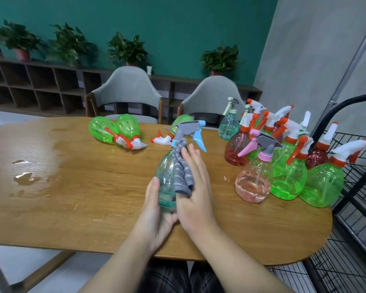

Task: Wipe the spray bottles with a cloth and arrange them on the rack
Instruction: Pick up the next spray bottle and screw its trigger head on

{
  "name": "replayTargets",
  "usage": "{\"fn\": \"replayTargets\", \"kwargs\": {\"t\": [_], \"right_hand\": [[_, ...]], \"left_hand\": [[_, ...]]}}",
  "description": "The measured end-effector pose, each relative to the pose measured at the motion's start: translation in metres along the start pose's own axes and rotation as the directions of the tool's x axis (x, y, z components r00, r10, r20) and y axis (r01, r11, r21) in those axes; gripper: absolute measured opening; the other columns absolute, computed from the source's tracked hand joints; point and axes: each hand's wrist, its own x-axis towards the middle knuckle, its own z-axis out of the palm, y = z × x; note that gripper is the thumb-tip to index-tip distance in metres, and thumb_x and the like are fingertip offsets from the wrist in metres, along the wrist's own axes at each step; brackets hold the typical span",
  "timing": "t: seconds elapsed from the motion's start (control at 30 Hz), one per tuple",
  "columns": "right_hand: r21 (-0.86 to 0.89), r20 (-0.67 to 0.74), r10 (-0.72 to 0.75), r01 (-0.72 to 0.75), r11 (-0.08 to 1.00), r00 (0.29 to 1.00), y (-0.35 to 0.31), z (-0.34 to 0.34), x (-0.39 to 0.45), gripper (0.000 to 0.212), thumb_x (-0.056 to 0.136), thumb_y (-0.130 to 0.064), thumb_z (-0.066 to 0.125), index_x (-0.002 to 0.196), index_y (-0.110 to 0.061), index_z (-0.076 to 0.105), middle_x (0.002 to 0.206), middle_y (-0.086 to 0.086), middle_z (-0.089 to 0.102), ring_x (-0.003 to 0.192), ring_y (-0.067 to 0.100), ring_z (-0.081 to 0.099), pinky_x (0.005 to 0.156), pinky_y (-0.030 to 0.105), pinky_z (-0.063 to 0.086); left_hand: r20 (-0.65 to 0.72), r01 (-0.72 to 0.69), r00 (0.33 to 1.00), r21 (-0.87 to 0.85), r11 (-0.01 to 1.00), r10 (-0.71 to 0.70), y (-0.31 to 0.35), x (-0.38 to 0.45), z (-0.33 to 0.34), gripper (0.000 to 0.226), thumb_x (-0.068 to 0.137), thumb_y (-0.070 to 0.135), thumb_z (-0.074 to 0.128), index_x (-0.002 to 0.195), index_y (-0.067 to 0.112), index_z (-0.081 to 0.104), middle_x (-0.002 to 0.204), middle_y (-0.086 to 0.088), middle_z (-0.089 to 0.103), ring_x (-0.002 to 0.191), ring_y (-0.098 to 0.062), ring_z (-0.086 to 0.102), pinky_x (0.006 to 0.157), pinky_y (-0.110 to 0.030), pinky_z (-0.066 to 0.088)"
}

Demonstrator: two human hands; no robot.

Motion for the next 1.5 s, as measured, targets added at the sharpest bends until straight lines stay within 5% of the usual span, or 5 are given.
{"fn": "replayTargets", "kwargs": {"t": [0.4,0.93,1.2,1.33,1.5], "right_hand": [[-0.166,0.35,-0.118,0.186,0.968,0.929,0.014,-0.011,-0.01,0.057,0.069,-0.025,0.038,0.12,-0.029,0.064,0.144,-0.02,0.044,0.146,0.002,0.007,0.117,0.032,-0.01],[0.279,0.241,-0.054,-0.016,0.96,0.969,0.032,-0.027,-0.043,0.03,0.074,-0.024,0.048,0.081,-0.008,0.073,0.099,0.004,0.072,0.108,0.017,0.063,0.101,0.03,0.039],[0.878,0.122,0.837,-0.451,0.16,0.533,0.016,-0.036,0.0,0.04,0.099,-0.032,0.043,0.114,-0.002,0.064,0.107,0.017,0.069,0.103,0.032,0.063,0.101,0.047,0.044],[0.778,0.185,0.769,-0.569,0.266,0.611,0.004,-0.029,0.019,0.028,0.096,-0.026,0.048,0.094,-0.005,0.068,0.086,0.011,0.073,0.08,0.027,0.069,0.075,0.038,0.055],[0.268,0.075,0.482,-0.483,0.834,0.873,0.001,-0.014,0.018,0.047,0.082,-0.05,0.049,0.118,-0.021,0.062,0.114,-0.002,0.068,0.109,0.015,0.062,0.101,0.044,0.046]], "left_hand": [[0.019,0.085,0.996,0.069,0.994,-0.087,-0.004,0.003,-0.004,0.075,0.085,0.063,0.034,0.139,0.015,0.048,0.126,-0.016,0.066,0.111,-0.023,0.067,0.075,-0.033,0.06],[-0.103,0.037,0.994,0.072,0.997,-0.03,0.0,0.0,-0.002,0.094,0.066,0.061,0.081,0.142,0.017,0.046,0.13,-0.023,0.06,0.114,-0.036,0.063,0.085,-0.046,0.057],[-0.055,-0.031,0.998,0.064,0.997,0.034,-0.003,-0.002,-0.001,0.071,0.081,0.061,0.048,0.134,0.015,0.054,0.118,-0.013,0.069,0.097,-0.027,0.066,0.07,-0.033,0.06],[0.019,-0.007,1.0,0.108,0.994,0.005,-0.002,-0.005,0.005,0.063,0.086,0.056,0.043,0.128,0.012,0.059,0.117,-0.013,0.07,0.097,-0.024,0.07,0.07,-0.033,0.059],[0.025,0.026,0.999,0.223,0.974,-0.032,-0.003,-0.006,0.008,0.06,0.094,0.054,0.032,0.129,0.013,0.058,0.121,-0.013,0.069,0.104,-0.022,0.069,0.078,-0.035,0.059]]}}
